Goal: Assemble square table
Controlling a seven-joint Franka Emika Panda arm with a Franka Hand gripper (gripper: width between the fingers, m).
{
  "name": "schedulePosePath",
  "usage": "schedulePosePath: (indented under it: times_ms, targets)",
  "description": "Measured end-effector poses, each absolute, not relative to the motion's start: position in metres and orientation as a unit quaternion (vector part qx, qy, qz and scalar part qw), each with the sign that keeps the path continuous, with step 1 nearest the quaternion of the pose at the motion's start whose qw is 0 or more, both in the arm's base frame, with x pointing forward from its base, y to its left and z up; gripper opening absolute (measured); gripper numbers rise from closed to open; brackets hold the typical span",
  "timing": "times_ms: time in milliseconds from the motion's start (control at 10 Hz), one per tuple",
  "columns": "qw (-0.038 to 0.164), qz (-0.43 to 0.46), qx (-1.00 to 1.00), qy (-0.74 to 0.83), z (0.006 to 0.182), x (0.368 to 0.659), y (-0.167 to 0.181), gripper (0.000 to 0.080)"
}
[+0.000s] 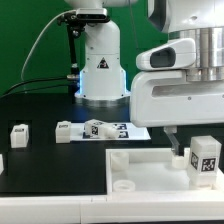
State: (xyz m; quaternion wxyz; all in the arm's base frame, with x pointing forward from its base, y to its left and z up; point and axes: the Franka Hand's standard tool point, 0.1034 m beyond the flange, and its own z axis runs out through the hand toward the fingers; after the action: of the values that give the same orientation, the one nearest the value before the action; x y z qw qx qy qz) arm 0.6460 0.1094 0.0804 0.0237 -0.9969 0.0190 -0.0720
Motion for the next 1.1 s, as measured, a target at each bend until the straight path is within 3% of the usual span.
schedulePosePath:
  times_ms: [200, 400, 800, 1000, 1100]
  targets:
    - [0.028, -0.071, -0.995, 0.062, 0.0803, 0.6458, 0.1098, 0.0279]
    - [0.032, -0.069, -0.988, 0.133, 0.0800, 0.6457, 0.1082, 0.0284]
    - [0.044, -0.059, -0.879, 0.471, 0.0791, 0.6393, 0.1067, 0.0284]
    - [0.076, -0.026, -0.775, 0.626, 0.0782, 0.6376, 0.1029, 0.0284]
    - [0.076, -0.021, -0.753, 0.653, 0.0781, 0.6368, 0.1043, 0.0284]
